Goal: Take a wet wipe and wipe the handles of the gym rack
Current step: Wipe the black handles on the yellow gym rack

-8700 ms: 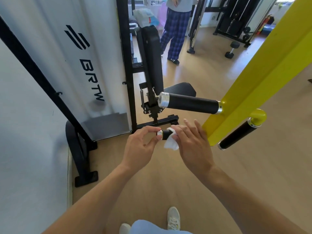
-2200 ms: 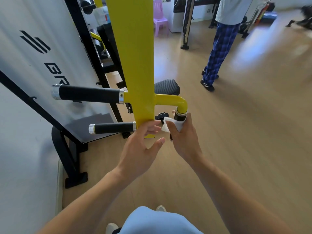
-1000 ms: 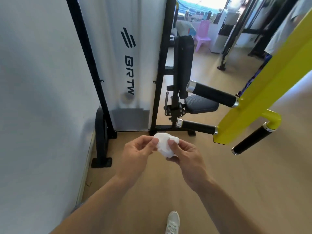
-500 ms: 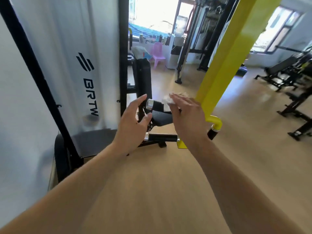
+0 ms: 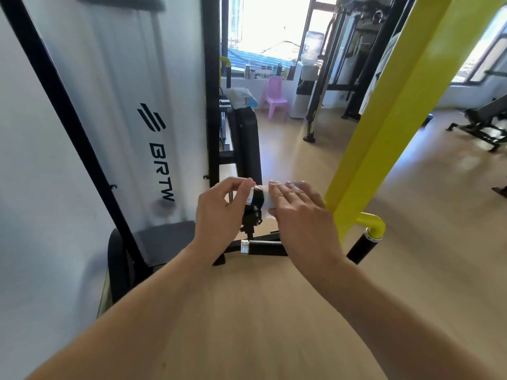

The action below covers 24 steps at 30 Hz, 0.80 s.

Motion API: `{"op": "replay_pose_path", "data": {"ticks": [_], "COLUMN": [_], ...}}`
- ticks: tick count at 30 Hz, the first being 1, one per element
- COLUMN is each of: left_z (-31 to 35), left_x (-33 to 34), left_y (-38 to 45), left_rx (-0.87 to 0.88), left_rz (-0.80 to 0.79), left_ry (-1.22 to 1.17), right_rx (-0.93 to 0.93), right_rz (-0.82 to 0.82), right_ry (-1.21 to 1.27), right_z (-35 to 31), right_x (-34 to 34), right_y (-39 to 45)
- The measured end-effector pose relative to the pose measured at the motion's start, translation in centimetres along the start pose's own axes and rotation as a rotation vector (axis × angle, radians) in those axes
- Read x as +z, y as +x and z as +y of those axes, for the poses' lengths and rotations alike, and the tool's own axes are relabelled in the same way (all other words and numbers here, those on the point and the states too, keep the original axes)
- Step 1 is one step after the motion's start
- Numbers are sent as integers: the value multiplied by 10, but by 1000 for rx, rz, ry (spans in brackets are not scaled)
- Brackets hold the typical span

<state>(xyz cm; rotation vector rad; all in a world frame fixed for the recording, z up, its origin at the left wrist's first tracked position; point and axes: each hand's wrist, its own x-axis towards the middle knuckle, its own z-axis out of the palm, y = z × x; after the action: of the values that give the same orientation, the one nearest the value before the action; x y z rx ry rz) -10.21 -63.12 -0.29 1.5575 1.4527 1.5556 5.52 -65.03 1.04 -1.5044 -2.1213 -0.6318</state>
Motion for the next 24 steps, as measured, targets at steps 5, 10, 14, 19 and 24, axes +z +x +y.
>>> {"op": "replay_pose_path", "data": {"ticks": [5,10,14,19,24], "left_z": [2,1,1,2,6], "left_x": [7,6,8,12,11], "left_y": [-7,-6,-9,-12,-13], "left_rx": [-47,-64,-7,-51,-93], "left_rz": [106,160,202,239,229], "left_ry": [-8,-45,22,34,3], "right_rx": [-13,-89,-134,-71,-84], "right_rz": [-90,91,78,-67,-283], "right_ry": [-264,98,101,-277,-374], "right_z": [14,-1,-1,18,26], "right_x": [-9,9,11,-18,-31], "right_y": [3,8,3,-19,-28]}}
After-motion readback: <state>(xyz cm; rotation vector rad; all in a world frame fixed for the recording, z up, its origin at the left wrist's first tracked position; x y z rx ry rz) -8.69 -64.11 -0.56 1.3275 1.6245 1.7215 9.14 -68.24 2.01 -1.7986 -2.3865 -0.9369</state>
